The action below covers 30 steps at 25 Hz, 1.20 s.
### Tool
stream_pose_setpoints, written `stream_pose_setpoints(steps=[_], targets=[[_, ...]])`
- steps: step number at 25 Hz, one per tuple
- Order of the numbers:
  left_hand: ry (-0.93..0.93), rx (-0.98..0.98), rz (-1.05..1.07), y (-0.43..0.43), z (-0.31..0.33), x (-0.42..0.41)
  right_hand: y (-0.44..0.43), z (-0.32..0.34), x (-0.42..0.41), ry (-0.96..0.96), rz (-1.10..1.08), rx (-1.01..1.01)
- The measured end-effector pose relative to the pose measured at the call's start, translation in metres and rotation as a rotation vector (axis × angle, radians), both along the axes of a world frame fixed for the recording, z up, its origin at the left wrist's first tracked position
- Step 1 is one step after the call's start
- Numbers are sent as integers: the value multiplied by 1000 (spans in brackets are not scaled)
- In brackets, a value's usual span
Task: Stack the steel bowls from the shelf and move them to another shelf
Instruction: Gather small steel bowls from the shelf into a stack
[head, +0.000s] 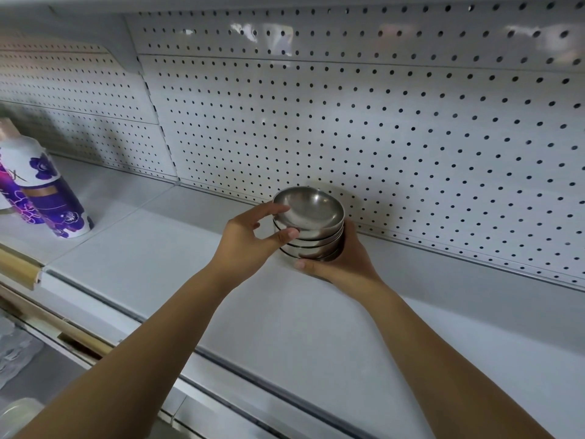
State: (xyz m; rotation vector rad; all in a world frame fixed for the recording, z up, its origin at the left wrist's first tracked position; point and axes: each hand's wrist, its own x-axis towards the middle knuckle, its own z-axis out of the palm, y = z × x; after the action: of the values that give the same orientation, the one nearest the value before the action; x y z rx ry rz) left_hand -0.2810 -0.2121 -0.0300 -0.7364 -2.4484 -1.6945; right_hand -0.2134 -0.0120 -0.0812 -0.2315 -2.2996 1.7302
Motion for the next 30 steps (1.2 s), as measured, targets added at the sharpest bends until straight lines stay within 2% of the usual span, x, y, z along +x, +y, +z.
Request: stream_pose_setpoints(steps=[21, 30], targets=[[-1, -18, 29, 3, -3, 3, 1, 1, 0, -14, -1, 18], [-125, -114, -57, 11, 21, -4, 0, 5, 4, -42, 20, 33]])
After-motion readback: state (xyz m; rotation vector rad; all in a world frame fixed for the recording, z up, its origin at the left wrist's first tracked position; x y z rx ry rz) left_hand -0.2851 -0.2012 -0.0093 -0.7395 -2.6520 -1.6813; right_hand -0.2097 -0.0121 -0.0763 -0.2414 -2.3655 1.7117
